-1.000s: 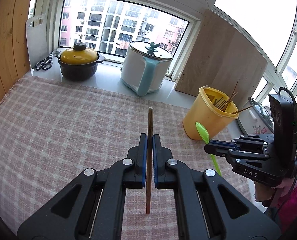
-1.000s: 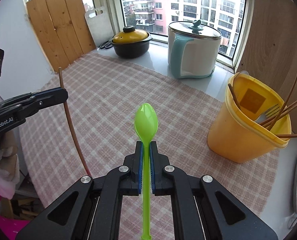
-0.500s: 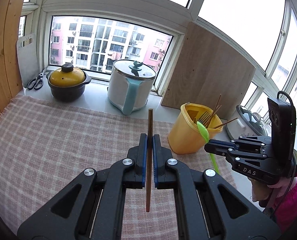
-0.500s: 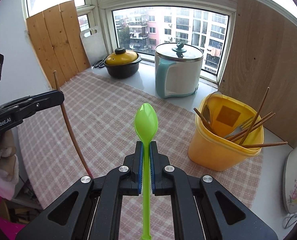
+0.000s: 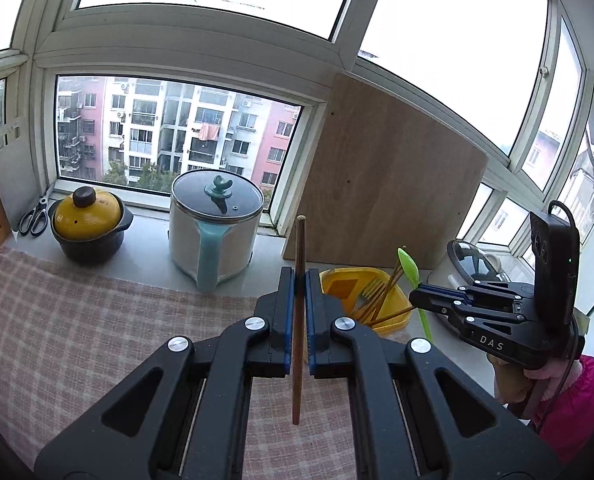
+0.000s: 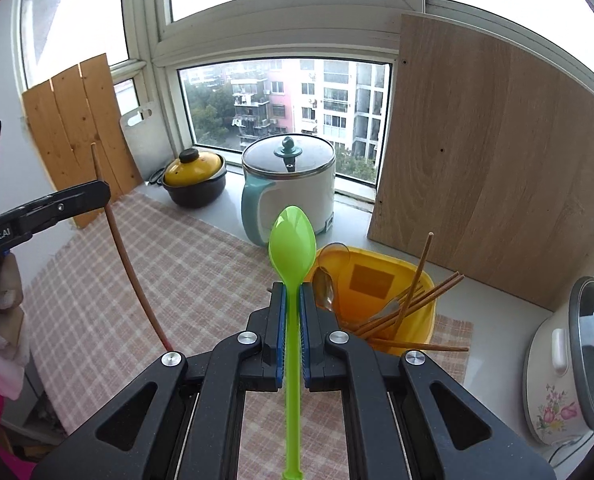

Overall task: Organize utensils
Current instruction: 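Lower the green spoon with the right gripper while the left gripper lowers the chopstick into the container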

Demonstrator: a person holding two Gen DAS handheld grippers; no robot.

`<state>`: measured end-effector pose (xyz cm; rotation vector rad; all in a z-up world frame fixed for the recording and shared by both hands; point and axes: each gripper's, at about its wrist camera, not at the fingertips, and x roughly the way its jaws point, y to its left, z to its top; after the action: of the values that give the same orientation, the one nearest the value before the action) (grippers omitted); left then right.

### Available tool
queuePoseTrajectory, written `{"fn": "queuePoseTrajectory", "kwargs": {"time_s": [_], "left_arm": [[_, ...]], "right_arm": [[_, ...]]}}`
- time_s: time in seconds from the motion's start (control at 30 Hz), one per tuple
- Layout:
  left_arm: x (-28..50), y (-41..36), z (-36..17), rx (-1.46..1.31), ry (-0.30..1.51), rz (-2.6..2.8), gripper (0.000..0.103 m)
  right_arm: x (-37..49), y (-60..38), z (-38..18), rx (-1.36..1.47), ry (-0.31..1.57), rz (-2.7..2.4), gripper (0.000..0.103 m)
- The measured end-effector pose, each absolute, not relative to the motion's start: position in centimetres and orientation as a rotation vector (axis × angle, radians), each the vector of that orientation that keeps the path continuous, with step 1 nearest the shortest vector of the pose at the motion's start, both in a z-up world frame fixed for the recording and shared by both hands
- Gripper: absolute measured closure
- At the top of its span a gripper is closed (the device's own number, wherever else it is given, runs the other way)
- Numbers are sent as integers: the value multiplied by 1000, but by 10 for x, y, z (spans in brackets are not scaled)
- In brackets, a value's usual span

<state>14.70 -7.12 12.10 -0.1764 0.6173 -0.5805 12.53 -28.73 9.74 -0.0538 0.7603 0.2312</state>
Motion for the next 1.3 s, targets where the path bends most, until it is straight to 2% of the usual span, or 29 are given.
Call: {"fn": "queuePoseTrajectory", "kwargs": {"time_s": [0.53, 0.87, 1.3], "left_arm": [[205, -136, 173, -171, 510, -594, 100], [242, -181, 144, -188, 598, -607, 100], [240, -210, 106, -93, 672, -625, 100]], "right_arm": [[183, -333, 114, -20, 700, 197, 98], [213, -349, 91, 24, 691, 182, 98], [223, -360, 71, 56, 708, 168, 98]]}}
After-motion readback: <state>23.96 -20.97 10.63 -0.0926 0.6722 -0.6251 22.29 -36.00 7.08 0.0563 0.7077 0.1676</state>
